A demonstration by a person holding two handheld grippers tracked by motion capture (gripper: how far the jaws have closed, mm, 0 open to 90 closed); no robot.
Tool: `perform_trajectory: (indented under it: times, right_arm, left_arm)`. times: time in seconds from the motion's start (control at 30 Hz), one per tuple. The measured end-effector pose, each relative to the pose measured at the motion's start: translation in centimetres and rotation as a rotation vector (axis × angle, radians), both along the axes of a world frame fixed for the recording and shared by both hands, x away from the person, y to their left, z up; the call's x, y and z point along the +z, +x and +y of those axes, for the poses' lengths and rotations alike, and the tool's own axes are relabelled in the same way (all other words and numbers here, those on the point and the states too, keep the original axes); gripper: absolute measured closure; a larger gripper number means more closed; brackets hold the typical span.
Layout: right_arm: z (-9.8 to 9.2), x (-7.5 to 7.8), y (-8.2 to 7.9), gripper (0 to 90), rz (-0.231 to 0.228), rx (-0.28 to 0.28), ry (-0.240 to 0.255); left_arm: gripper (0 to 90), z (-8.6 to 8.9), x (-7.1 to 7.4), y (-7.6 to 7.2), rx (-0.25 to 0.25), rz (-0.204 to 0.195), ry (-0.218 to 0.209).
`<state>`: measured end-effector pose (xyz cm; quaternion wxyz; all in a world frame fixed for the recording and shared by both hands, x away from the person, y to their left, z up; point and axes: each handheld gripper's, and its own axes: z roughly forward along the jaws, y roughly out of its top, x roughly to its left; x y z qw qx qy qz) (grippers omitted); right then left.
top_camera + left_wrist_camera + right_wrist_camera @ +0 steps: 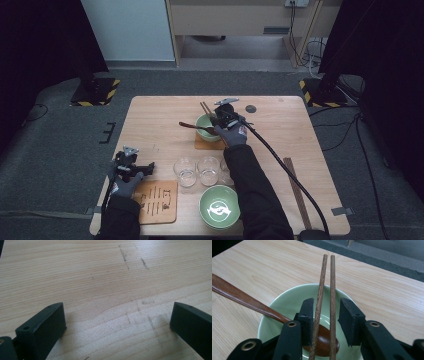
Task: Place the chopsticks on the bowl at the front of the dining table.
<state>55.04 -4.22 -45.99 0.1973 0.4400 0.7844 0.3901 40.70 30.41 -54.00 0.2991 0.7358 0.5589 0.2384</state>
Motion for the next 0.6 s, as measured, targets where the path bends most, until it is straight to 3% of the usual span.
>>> perform_trajectory:
  times: [0.2, 0.3, 0.6]
  right_arm:
    - [0.17, -0.2, -0.06, 61.3, 0.004, 0.01, -0.011]
    - [0.26, -0.47, -0.09, 60.2, 0.005, 0.014, -0.046]
    - [0.45, -0.86, -0.07, 66.7, 0.021, 0.011, -0.065]
  left_arm:
    - [0.0, 0.0, 0.0, 0.0, 0.0, 0.0, 0.0]
    - [0.0, 0.0, 0.0, 0.0, 0.0, 0.0, 0.0]
    - [0.0, 0.0, 0.0, 0.0, 0.0, 0.0, 0.0]
